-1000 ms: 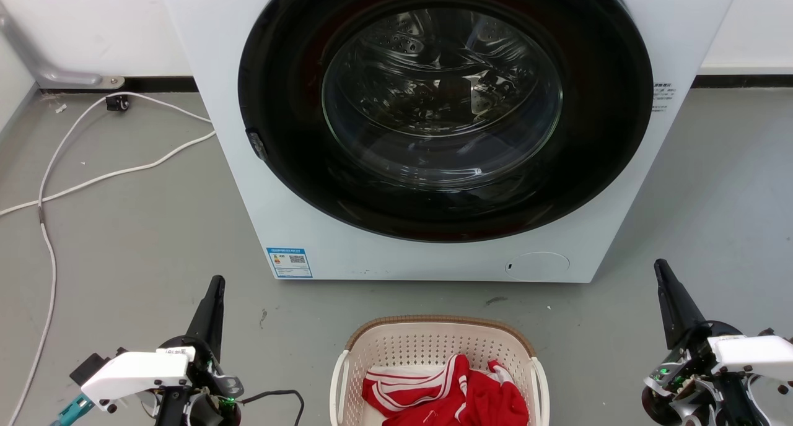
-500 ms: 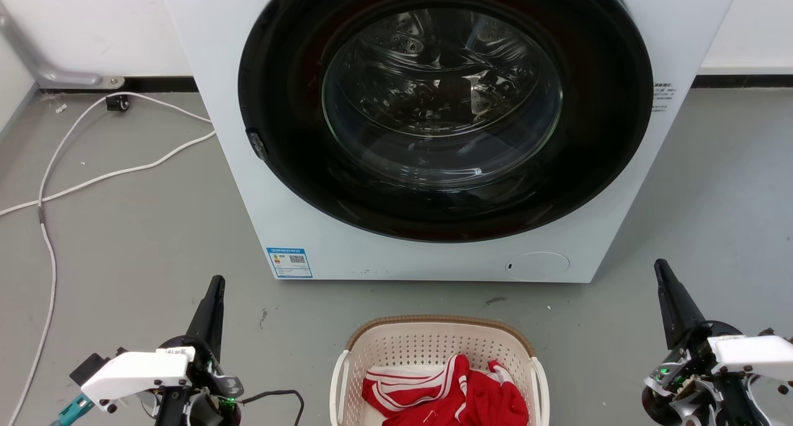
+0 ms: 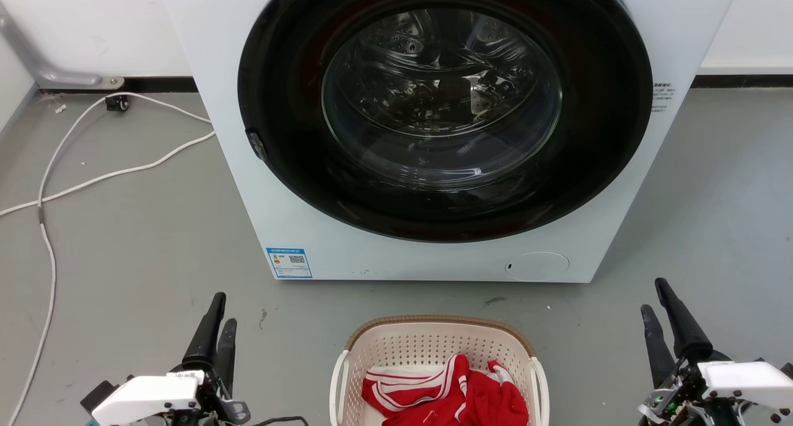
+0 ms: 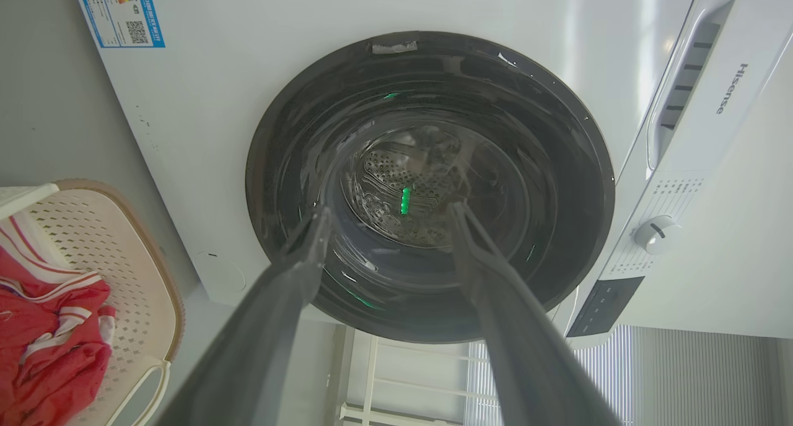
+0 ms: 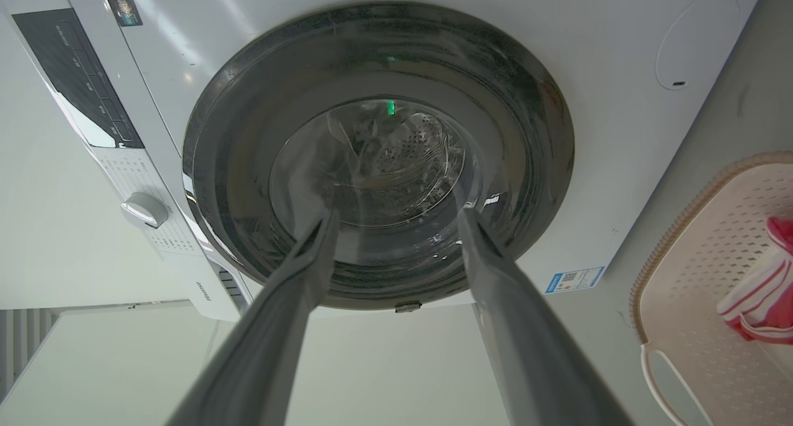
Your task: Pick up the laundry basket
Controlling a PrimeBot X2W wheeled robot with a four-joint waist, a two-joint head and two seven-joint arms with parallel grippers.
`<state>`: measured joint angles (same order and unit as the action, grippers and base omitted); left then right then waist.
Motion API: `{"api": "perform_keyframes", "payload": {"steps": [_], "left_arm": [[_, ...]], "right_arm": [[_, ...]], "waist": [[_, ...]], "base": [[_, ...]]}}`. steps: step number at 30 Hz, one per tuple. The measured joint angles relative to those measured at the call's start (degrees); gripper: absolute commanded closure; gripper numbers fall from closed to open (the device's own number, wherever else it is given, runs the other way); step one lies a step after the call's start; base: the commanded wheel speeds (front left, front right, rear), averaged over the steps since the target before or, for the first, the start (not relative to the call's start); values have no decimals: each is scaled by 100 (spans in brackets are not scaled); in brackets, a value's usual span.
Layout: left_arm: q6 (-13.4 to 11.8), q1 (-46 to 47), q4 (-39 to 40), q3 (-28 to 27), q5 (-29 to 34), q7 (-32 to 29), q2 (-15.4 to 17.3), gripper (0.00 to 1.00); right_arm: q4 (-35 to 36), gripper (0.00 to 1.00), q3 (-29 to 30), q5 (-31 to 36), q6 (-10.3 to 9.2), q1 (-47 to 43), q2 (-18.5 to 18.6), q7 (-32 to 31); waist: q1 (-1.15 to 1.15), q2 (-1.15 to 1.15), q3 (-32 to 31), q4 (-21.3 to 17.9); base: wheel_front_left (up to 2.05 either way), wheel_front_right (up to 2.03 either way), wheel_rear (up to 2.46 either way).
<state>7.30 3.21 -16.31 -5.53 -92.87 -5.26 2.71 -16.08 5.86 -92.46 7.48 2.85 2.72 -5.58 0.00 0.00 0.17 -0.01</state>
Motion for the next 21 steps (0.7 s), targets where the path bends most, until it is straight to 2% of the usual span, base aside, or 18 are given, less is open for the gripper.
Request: {"api": "perform_keyframes", "payload": {"steps": [14,21], "left_arm": [[-22,-66,210,48,324,374,1,0],[-164,-86,337,-108,750,546,1,0]], "right_arm": [[209,0,-14,553,-1,-79,-1,374],[348,0,149,1276,-1,-79,-1,545]], "waist": [[0,0,-10,4],[0,0,-17,19]], "base": [[0,0,0],[0,0,0]]}}
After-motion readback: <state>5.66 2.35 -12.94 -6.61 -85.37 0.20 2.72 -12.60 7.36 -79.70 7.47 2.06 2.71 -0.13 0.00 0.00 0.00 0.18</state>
